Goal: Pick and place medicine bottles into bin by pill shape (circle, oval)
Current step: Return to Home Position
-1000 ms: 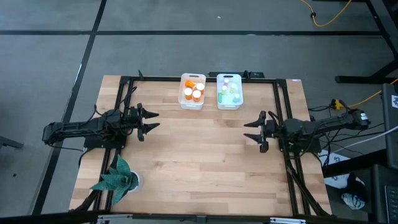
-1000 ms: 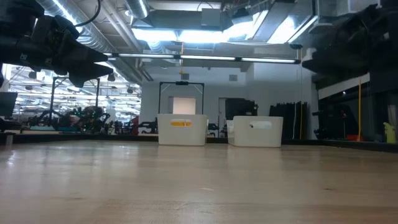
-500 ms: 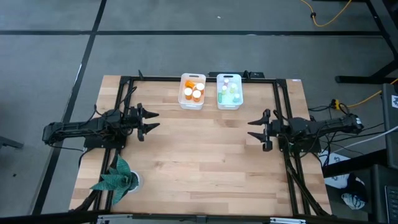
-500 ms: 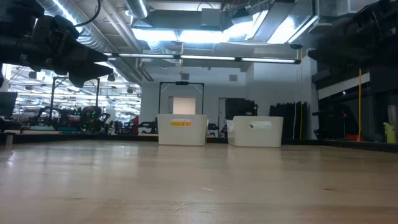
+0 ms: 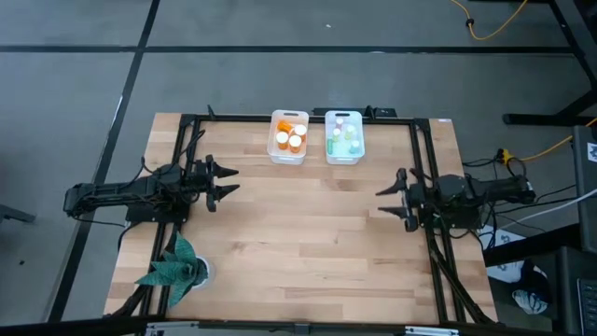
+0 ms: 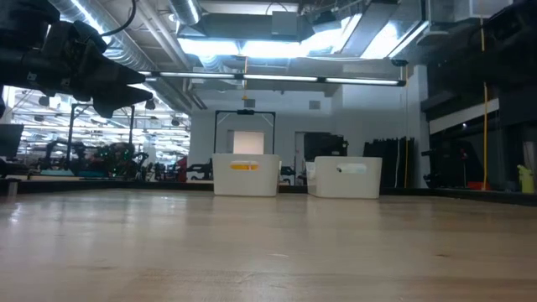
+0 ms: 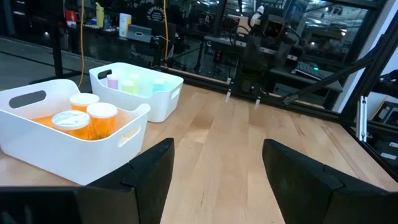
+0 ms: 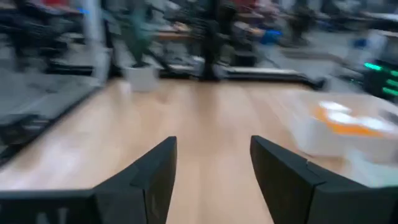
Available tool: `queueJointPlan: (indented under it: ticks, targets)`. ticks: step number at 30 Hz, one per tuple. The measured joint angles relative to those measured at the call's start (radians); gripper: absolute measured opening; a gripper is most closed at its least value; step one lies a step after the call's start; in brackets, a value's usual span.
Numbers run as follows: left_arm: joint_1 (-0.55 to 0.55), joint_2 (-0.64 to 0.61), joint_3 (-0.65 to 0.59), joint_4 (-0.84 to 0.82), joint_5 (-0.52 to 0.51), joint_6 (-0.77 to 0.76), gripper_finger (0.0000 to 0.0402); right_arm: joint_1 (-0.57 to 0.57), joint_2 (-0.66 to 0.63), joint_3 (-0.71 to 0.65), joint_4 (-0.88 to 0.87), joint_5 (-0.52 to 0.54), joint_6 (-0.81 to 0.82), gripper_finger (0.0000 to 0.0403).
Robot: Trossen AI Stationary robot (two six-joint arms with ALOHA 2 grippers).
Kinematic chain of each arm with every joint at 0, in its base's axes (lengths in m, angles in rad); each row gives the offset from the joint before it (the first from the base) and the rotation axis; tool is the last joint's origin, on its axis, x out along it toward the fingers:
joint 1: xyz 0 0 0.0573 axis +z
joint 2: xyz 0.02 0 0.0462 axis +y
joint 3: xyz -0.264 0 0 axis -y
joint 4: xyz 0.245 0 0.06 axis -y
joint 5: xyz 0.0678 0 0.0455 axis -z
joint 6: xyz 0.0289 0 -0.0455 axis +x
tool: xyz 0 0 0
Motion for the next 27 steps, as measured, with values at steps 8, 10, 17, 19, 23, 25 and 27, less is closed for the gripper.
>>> queueJointPlan:
  ticks: [8,10,17,19,23,25,27]
  targets:
    - [0.0,0.0,0.0,0.002,0.0,0.0,0.0237,0.0,0.002,-0.095,0.266,-0.15,-0.067,0.0207]
    - [0.0,0.0,0.0,0.002,0.0,0.0,0.0237,0.0,0.004,-0.095,0.312,-0.144,-0.076,0.0207]
    - [0.0,0.0,0.0,0.002,0.0,0.0,0.0237,0.0,0.004,-0.095,0.32,-0.144,-0.077,0.0207]
    - [0.0,0.0,0.0,0.002,0.0,0.0,0.0237,0.0,0.004,-0.095,0.32,-0.143,-0.078,0.0207]
    - [0.0,0.0,0.0,0.002,0.0,0.0,0.0237,0.0,0.004,-0.095,0.32,-0.143,-0.078,0.0207]
    - [0.0,0.0,0.0,0.002,0.0,0.0,0.0237,0.0,0.004,-0.095,0.319,-0.143,-0.078,0.0207]
    - [0.0,0.0,0.0,0.002,0.0,0.0,0.0237,0.0,0.004,-0.095,0.319,-0.143,-0.078,0.0207]
